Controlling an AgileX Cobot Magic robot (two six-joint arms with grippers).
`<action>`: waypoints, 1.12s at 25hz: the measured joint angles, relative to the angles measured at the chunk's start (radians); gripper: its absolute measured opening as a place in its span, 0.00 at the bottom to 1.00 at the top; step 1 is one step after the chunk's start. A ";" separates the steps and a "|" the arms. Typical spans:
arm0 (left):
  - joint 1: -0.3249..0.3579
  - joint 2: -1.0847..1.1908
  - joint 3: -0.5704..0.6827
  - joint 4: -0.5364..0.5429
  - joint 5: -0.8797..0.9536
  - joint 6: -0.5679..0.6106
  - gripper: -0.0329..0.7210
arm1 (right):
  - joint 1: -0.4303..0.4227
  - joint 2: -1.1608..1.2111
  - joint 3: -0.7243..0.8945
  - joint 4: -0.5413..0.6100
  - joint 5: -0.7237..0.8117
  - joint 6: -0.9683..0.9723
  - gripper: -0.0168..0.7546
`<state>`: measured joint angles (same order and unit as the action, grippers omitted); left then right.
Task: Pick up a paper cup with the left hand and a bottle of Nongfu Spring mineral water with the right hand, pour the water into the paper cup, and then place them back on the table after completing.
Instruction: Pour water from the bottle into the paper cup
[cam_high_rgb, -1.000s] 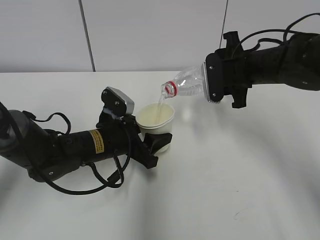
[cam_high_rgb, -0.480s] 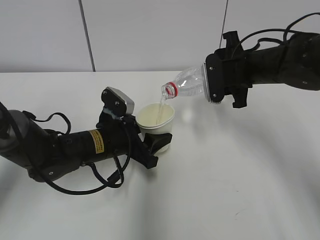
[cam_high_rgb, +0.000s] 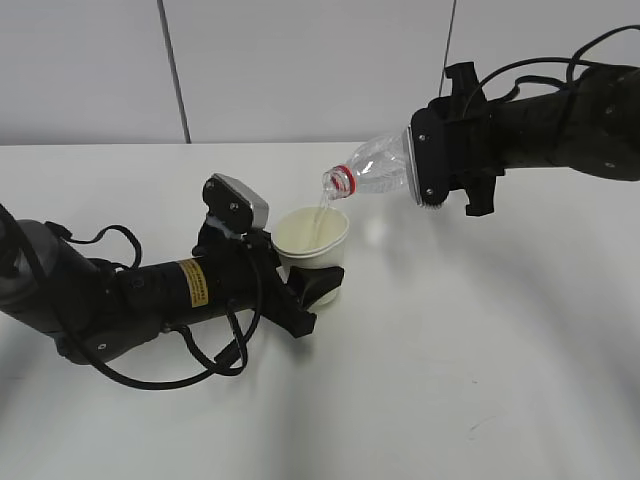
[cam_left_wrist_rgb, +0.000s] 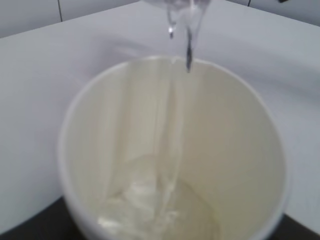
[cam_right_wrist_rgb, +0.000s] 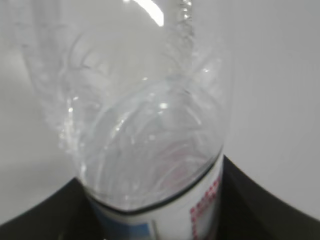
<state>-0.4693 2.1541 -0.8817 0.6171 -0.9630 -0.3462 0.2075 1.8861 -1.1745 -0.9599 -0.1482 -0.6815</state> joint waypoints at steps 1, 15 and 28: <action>0.000 0.000 0.000 0.000 0.000 0.000 0.58 | 0.000 0.000 0.000 0.000 0.000 0.000 0.53; 0.000 0.000 0.000 0.000 0.002 0.000 0.58 | 0.000 0.000 0.000 0.000 0.000 -0.002 0.53; 0.000 0.000 0.000 0.007 0.006 0.000 0.58 | 0.000 0.000 0.000 0.000 -0.004 -0.002 0.53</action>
<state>-0.4693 2.1541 -0.8817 0.6245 -0.9567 -0.3462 0.2075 1.8861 -1.1745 -0.9599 -0.1518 -0.6831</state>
